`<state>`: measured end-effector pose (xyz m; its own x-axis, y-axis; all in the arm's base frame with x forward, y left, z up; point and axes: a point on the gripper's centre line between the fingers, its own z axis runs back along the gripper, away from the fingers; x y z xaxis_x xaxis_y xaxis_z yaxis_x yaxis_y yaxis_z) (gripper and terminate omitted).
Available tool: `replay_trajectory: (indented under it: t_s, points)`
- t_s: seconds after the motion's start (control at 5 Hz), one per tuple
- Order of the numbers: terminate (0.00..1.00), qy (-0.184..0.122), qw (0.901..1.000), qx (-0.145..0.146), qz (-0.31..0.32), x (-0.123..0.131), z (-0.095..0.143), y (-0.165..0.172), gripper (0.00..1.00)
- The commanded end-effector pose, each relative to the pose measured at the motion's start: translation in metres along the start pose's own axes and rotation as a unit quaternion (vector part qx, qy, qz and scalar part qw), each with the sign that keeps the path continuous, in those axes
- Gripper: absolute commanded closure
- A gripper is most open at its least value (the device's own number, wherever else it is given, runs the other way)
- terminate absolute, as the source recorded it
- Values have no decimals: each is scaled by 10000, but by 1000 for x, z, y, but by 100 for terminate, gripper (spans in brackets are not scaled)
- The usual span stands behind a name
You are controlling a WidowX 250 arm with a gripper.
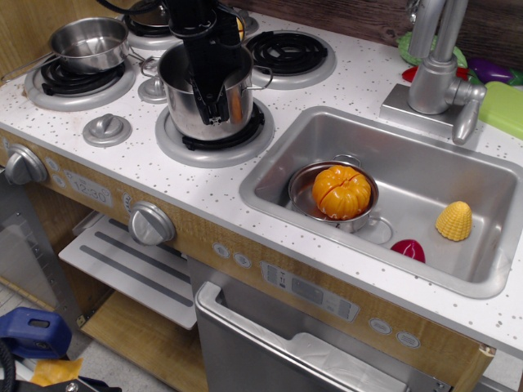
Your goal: Put pot on stove which is near stove
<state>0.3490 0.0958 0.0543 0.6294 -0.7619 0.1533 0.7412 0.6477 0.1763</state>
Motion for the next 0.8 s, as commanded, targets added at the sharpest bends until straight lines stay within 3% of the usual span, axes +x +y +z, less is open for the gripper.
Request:
replay_trajectory:
  t_s: [0.0,0.2,0.4,0.6]
  points:
    - [0,-156,9995,208,-199,7,8,11,100]
    - [0,-258,9992,155,-274,6,9,14,0]
    - [0,-258,9992,155,-274,6,9,14,0]
    - [100,-258,9992,155,-274,6,9,14,0]
